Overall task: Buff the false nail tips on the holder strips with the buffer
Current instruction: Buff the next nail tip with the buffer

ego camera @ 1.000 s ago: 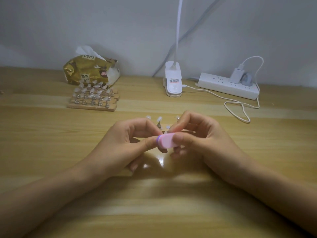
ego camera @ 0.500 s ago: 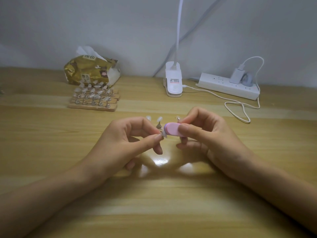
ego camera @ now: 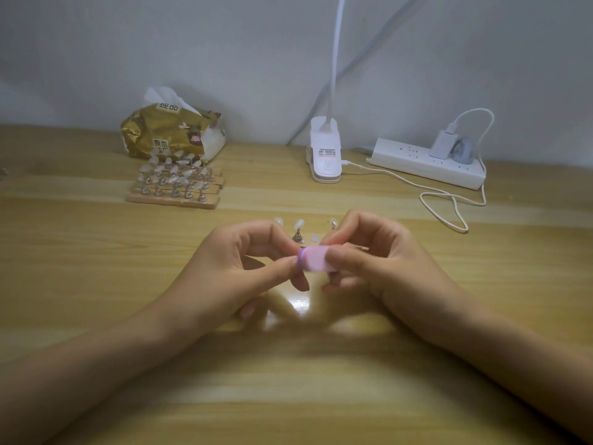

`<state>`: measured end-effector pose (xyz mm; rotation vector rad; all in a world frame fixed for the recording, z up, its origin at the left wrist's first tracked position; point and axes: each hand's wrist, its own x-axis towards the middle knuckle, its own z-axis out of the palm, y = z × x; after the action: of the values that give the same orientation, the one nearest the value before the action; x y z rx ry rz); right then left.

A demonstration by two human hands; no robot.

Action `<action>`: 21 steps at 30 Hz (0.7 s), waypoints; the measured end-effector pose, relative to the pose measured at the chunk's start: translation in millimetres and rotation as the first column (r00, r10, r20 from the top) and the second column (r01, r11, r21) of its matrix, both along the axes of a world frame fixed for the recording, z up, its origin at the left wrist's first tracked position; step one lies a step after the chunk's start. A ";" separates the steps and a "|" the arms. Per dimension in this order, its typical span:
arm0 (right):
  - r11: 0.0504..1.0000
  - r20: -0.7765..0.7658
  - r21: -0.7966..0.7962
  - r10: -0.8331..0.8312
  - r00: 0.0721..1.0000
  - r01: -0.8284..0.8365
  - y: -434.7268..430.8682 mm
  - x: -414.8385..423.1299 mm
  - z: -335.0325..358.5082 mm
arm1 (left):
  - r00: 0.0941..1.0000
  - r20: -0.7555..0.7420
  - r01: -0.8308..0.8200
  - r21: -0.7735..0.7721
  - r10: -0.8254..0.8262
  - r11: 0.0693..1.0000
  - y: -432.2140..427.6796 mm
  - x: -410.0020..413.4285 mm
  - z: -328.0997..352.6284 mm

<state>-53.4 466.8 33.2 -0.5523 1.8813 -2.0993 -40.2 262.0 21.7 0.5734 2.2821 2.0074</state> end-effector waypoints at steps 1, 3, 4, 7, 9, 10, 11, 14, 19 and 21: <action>1.000 -0.032 0.025 0.017 0.999 -0.017 -1.0 0.9 -1.7 | 1.000 0.004 -0.010 0.001 0.010 1.000 0.2 0.1 0.1; 0.999 -0.053 0.032 -0.015 0.998 0.017 0.0 -1.3 -1.3 | 1.000 0.017 -0.007 0.012 0.006 1.000 0.0 -0.9 0.3; 0.999 -0.035 0.006 -0.046 0.998 0.047 1.4 -2.8 0.0 | 1.000 0.020 0.004 0.008 -0.005 1.000 0.2 -1.0 0.4; 0.999 -0.039 -0.024 -0.030 0.999 0.029 0.9 -3.0 -1.1 | 0.999 0.019 0.028 -0.014 -0.028 1.000 -0.4 -1.7 0.3; 1.000 -0.077 0.002 0.010 0.997 -0.010 -1.9 -1.2 -3.2 | 0.999 0.023 0.030 -0.031 -0.029 0.999 -0.5 -2.1 -0.1; 1.000 -0.083 0.011 0.003 0.997 -0.002 -1.6 -1.1 -2.5 | 0.999 0.026 0.038 -0.031 -0.037 0.999 -0.6 -2.5 0.0; 1.000 -0.078 0.013 -0.015 0.997 0.016 -0.2 -2.2 -1.3 | 0.998 0.028 0.053 -0.026 -0.052 0.998 -0.8 -2.5 0.2; 1.000 -0.060 0.003 -0.020 0.998 0.020 2.3 -1.8 -0.1 | 0.995 0.027 0.094 -0.005 -0.094 0.996 -1.7 -2.6 1.2; 1.000 -0.050 0.003 -0.013 0.999 0.013 2.1 -3.8 -0.1 | 0.992 0.040 0.118 0.021 -0.119 0.993 -1.6 -3.4 1.7; 1.000 -0.046 -0.007 -0.016 0.999 0.016 2.9 -3.6 0.0 | 0.990 0.041 0.136 0.032 -0.137 0.990 -2.1 -2.9 2.8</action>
<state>-57.0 469.7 33.3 -0.5940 1.9108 -2.1211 -43.1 259.8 24.4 0.6619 2.1304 1.9719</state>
